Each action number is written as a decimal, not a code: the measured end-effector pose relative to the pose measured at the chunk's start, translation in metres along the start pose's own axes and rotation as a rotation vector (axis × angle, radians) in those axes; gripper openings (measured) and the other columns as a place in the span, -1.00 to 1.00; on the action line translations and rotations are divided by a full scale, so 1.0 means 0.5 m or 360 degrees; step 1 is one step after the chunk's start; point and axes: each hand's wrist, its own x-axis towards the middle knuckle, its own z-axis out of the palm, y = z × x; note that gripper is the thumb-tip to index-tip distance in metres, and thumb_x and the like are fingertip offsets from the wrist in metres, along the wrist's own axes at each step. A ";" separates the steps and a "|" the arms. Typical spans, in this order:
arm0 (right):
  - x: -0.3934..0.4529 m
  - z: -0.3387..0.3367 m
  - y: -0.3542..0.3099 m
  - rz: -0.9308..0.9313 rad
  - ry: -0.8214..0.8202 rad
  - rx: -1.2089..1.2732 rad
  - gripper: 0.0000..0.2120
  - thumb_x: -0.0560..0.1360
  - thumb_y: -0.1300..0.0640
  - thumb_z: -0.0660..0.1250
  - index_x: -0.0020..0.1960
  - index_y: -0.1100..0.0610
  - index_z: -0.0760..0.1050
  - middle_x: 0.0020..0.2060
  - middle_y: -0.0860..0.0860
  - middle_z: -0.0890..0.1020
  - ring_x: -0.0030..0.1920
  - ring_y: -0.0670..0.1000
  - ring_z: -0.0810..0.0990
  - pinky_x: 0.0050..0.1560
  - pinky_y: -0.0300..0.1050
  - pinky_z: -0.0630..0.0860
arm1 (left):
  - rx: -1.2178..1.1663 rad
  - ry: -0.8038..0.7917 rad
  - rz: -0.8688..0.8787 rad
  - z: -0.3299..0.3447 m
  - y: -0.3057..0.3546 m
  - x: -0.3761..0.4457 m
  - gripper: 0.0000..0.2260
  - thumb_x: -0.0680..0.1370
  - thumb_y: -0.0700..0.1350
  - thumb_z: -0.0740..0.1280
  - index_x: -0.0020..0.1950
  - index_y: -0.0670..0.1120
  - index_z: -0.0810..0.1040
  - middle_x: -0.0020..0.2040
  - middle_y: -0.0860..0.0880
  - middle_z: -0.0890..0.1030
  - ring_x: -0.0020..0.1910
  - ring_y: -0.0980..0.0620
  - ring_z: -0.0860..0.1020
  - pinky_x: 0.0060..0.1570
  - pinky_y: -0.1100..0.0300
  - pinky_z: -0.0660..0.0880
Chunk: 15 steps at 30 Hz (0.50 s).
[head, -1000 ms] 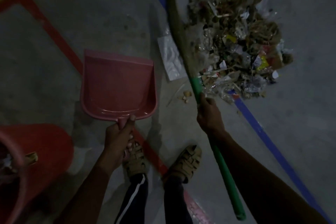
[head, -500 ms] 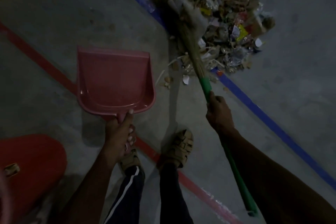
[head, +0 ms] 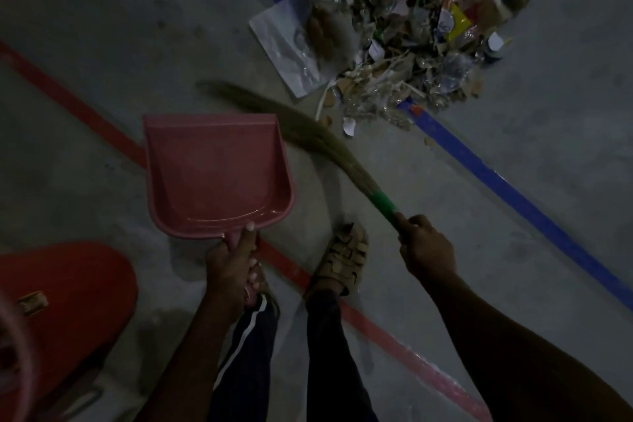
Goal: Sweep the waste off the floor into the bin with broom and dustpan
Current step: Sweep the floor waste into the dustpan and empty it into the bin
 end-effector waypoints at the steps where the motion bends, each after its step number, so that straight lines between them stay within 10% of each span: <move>1: 0.005 -0.005 0.004 0.0064 0.0044 -0.0004 -0.45 0.55 0.11 0.24 0.50 -0.11 0.24 0.16 0.05 0.45 -0.23 0.12 0.56 -0.29 0.01 0.59 | 0.0015 0.0007 0.0002 0.003 -0.004 0.000 -0.59 0.56 0.09 0.44 -0.34 -0.06 0.36 -0.50 -0.01 0.33 -0.64 0.08 0.25 -0.50 0.30 0.27; 15: 0.056 -0.106 -0.039 -0.0028 0.0446 0.0055 -0.38 0.52 0.23 0.32 0.53 0.09 0.22 0.30 0.18 0.40 -0.28 0.06 0.48 -0.47 -0.11 0.43 | 0.0100 -0.0061 0.0140 0.049 0.025 0.001 -0.58 0.49 0.17 0.45 -0.24 -0.11 0.37 -0.47 -0.04 0.34 -0.65 0.08 0.28 -0.56 0.31 0.26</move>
